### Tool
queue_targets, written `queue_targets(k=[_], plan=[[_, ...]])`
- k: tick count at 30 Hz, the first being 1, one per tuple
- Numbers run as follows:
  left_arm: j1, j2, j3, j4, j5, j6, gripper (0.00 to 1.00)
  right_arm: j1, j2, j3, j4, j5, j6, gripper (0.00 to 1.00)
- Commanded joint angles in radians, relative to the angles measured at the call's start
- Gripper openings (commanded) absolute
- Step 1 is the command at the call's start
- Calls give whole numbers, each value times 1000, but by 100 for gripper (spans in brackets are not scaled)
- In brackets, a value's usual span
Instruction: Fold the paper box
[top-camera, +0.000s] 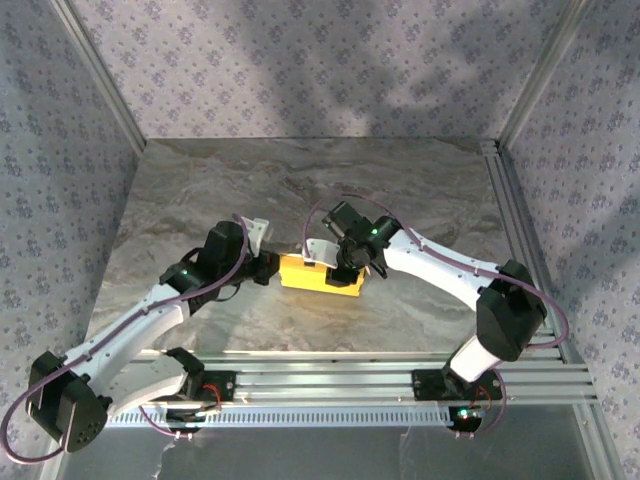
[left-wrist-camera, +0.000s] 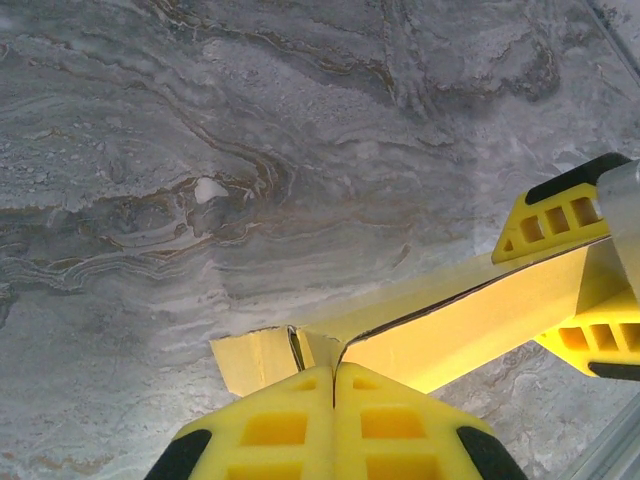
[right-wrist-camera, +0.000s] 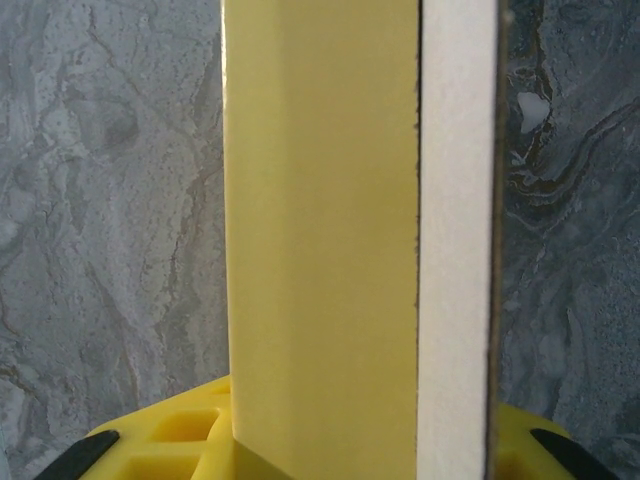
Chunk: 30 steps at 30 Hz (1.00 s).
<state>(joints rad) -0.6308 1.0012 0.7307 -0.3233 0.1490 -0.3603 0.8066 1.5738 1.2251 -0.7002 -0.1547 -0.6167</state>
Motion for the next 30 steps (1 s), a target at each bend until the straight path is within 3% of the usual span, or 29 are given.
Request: queue_targets(k=[1, 21, 30], plan=[[-15, -13, -43, 11, -40, 4, 0, -2, -7, 5, 59, -3, 14, 31], [-44, -34, -160, 119, -132, 7, 0, -14, 21, 7, 68, -20, 15, 35], [-74, -28, -194, 162, -163, 15, 0, -18, 23, 7, 75, -16, 18, 43]])
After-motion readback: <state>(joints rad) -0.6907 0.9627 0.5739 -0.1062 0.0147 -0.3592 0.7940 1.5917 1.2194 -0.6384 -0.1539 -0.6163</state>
